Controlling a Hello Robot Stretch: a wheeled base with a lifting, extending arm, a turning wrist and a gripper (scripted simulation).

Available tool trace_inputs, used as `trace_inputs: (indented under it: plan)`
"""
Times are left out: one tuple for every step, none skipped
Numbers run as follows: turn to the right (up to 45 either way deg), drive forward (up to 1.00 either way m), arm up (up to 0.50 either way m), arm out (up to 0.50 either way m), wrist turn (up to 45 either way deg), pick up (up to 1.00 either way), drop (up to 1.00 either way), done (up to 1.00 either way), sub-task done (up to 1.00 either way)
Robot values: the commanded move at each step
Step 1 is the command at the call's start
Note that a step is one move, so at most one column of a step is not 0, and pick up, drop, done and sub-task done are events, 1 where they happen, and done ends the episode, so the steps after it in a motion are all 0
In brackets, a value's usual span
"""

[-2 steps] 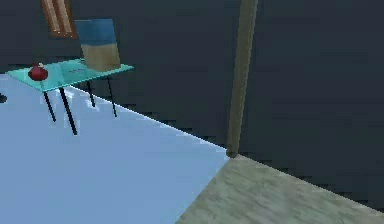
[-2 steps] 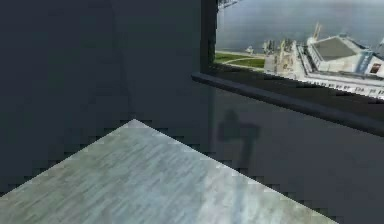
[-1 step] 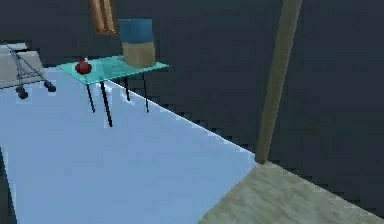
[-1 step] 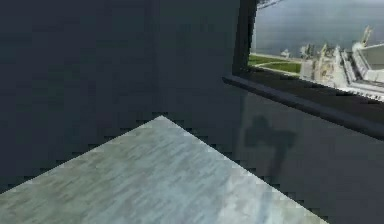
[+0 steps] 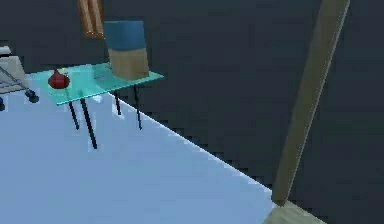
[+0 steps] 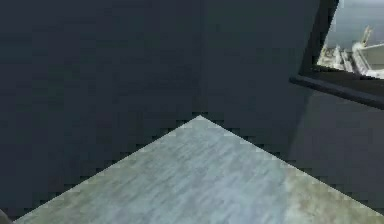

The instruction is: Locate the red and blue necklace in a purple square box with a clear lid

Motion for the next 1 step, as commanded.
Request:
trace_inputs:
  plan:
    - [-42.0,0.0,0.0,0.0,0.0,0.0,0.0,0.0,0.0]
